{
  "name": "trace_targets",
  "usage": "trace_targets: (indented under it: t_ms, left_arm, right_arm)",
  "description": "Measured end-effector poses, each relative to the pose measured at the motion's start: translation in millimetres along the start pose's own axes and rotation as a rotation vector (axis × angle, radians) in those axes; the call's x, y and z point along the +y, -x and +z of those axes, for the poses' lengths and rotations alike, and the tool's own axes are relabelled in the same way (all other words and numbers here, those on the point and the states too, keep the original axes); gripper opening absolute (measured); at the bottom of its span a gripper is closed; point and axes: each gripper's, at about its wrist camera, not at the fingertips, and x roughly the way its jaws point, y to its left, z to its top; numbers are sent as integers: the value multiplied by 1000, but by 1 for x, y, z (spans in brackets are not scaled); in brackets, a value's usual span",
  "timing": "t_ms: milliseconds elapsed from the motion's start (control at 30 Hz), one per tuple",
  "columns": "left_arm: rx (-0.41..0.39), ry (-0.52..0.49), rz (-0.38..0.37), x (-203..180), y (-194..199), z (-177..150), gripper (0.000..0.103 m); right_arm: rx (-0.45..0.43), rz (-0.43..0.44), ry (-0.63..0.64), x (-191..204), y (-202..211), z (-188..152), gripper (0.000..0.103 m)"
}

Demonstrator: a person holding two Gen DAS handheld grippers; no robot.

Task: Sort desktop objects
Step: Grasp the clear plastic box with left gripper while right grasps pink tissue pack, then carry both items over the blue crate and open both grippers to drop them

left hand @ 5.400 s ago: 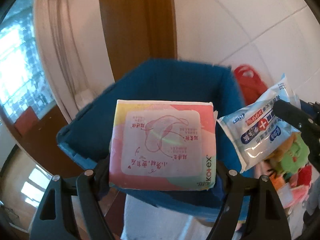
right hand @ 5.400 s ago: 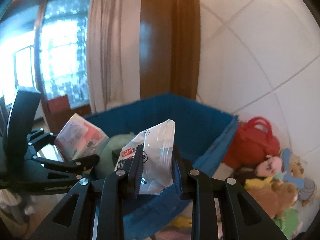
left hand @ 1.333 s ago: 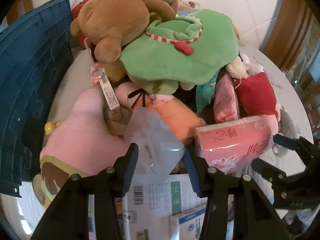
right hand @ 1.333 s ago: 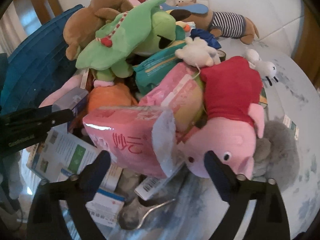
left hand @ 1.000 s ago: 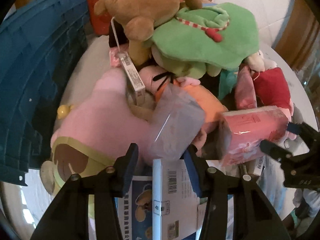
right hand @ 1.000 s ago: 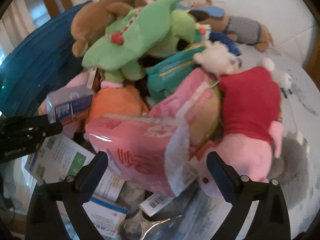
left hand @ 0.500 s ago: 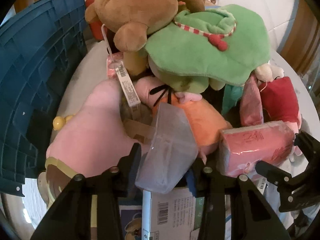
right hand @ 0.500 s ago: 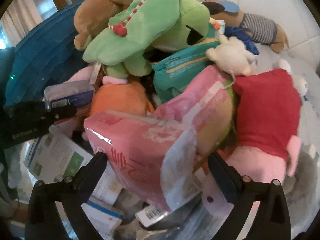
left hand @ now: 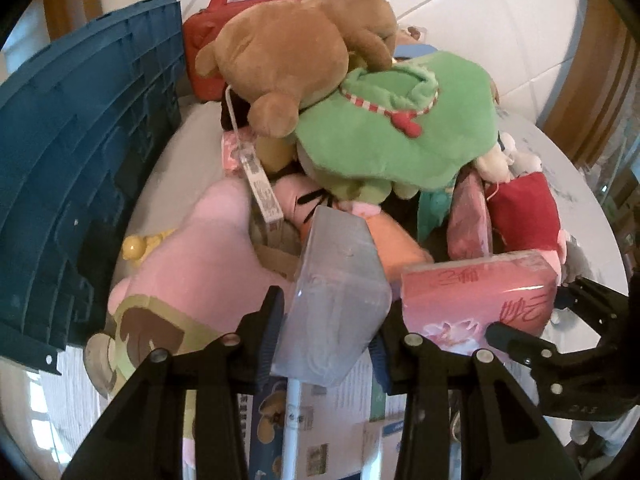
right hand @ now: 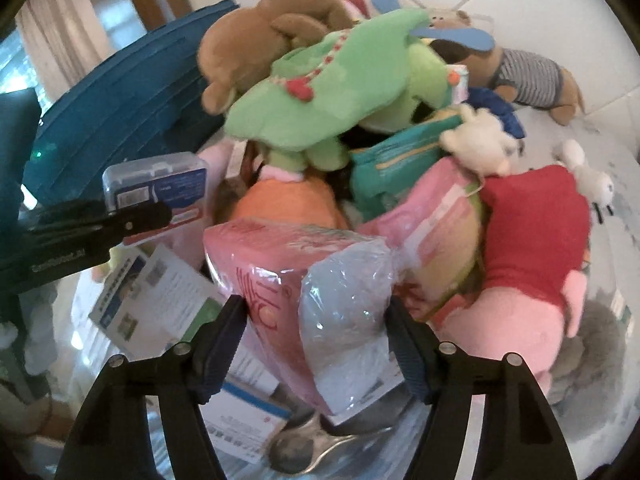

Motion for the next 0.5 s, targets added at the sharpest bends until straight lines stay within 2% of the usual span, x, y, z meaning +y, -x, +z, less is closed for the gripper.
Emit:
trace_targets:
  t_ms: [167,467,500]
  left_arm:
    - [-8,10,0,5,10,-7,39]
    - [-132,15,-1,11,73,2,39]
    - [-147,18,-1,12,81,3,36]
  right_arm:
    - [-33,-25,-45,-8,7,3,70]
    - [-178,-41,13,15,66,28,70]
    - [-200,-44,26,20,75,32,70]
